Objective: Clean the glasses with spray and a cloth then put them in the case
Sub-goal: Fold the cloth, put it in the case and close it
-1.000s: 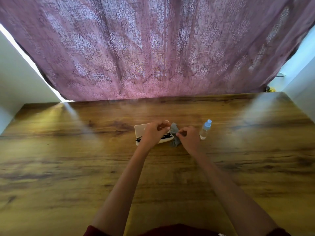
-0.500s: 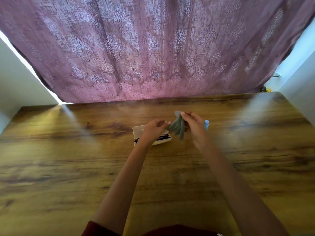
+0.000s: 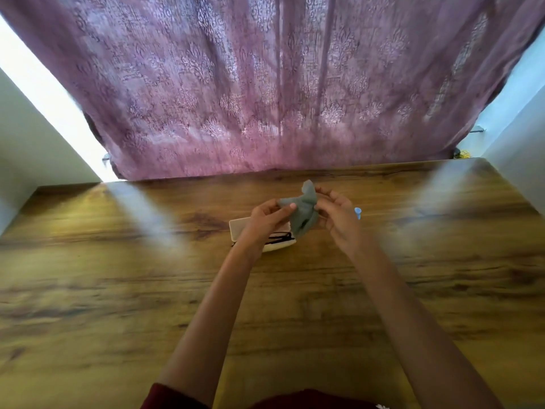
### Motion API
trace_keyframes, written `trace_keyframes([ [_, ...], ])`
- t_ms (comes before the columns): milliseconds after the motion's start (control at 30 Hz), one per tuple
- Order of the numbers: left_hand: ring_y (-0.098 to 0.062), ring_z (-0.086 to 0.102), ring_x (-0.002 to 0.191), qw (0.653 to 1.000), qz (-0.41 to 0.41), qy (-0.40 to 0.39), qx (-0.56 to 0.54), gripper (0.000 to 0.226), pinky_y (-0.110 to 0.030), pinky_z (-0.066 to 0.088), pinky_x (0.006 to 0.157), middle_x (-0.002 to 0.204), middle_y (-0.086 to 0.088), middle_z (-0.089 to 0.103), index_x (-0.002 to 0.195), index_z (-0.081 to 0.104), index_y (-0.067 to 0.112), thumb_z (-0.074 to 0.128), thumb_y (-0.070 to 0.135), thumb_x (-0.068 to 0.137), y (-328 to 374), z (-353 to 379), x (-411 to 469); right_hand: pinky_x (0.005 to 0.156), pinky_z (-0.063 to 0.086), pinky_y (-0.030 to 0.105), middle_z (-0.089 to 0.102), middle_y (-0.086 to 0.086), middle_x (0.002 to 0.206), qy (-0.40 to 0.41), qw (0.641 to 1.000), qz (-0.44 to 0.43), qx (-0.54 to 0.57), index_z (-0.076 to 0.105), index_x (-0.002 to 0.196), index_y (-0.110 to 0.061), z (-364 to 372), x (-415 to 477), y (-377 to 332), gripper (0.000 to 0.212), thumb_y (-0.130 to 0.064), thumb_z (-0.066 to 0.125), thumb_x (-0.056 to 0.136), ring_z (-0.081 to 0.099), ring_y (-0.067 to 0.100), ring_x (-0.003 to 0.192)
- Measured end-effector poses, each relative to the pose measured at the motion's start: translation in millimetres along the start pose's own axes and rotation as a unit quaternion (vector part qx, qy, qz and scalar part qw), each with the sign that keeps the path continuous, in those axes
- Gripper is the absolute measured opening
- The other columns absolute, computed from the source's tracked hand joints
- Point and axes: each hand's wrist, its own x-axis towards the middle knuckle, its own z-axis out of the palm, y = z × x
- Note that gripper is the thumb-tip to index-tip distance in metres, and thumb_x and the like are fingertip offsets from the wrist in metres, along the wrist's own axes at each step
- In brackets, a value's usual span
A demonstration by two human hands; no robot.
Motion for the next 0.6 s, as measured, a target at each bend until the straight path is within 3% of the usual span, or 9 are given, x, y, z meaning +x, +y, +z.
trace_keyframes([
  [67, -0.015, 0.069, 0.091, 1.0, 0.015, 0.008, 0.007, 0.007, -0.027, 0.056, 0.081, 0.088, 0.003, 0.075, 0.089, 0.07, 0.018, 0.071, 0.021, 0.083, 0.8, 0.7, 0.3, 0.078, 0.057, 0.039, 0.067, 0.011, 0.108, 0.005, 1.0, 0.014, 0.012, 0.059, 0.11, -0.012, 0.3, 0.5, 1.4, 0.022, -0.002, 0.056, 0.09, 0.067, 0.021, 0.089],
  [167, -0.011, 0.07, 0.085, 0.999, 0.027, 0.014, 0.012, 0.005, -0.021, 0.057, 0.073, 0.085, 0.005, 0.075, 0.089, 0.071, 0.02, 0.07, 0.021, 0.085, 3.4, 1.6, -1.5, 0.076, 0.059, 0.035, 0.068, 0.008, 0.108, -0.018, 1.0, 0.016, 0.007, 0.056, 0.118, -0.011, -0.2, 0.2, 1.9, 0.046, -0.002, 0.072, 0.076, 0.069, 0.02, 0.093],
  [233, -0.008, 0.07, 0.084, 0.999, 0.03, 0.025, 0.023, 0.005, -0.018, 0.055, 0.07, 0.083, 0.007, 0.075, 0.089, 0.07, 0.02, 0.07, 0.019, 0.084, 5.0, 0.4, -1.6, 0.074, 0.058, 0.03, 0.069, 0.007, 0.108, -0.03, 0.999, 0.025, 0.006, 0.055, 0.12, -0.011, -1.0, 0.6, 1.8, 0.051, 0.004, 0.071, 0.074, 0.07, 0.019, 0.095],
  [367, -0.01, 0.07, 0.086, 0.999, 0.017, 0.034, 0.021, 0.012, -0.017, 0.054, 0.069, 0.087, 0.004, 0.074, 0.094, 0.069, 0.019, 0.066, 0.01, 0.087, 7.4, -2.4, 0.1, 0.068, 0.058, 0.024, 0.072, 0.007, 0.101, -0.027, 0.998, 0.041, 0.042, 0.06, 0.115, -0.006, -2.8, 1.3, 1.1, 0.039, 0.011, 0.062, 0.08, 0.071, 0.018, 0.089],
  [467, -0.011, 0.068, 0.088, 0.999, 0.025, 0.031, 0.018, 0.019, -0.018, 0.055, 0.071, 0.091, 0.0, 0.072, 0.095, 0.068, 0.021, 0.061, 0.004, 0.089, 8.1, -3.4, -1.9, 0.066, 0.059, 0.025, 0.072, 0.007, 0.094, -0.013, 0.999, 0.019, 0.038, 0.068, 0.096, -0.007, -0.6, 0.0, 2.0, 0.027, 0.014, 0.057, 0.083, 0.071, 0.019, 0.085],
  [600, -0.013, 0.066, 0.086, 0.992, 0.113, 0.033, 0.042, 0.023, -0.023, 0.055, 0.078, 0.091, -0.003, 0.069, 0.092, 0.068, 0.012, 0.052, -0.004, 0.092, 12.4, -2.0, -7.5, 0.074, 0.059, 0.029, 0.074, 0.003, 0.097, -0.06, 0.995, -0.075, 0.018, 0.072, 0.063, -0.013, 1.0, -3.1, 0.4, 0.043, 0.016, 0.05, 0.085, 0.068, 0.021, 0.099],
])
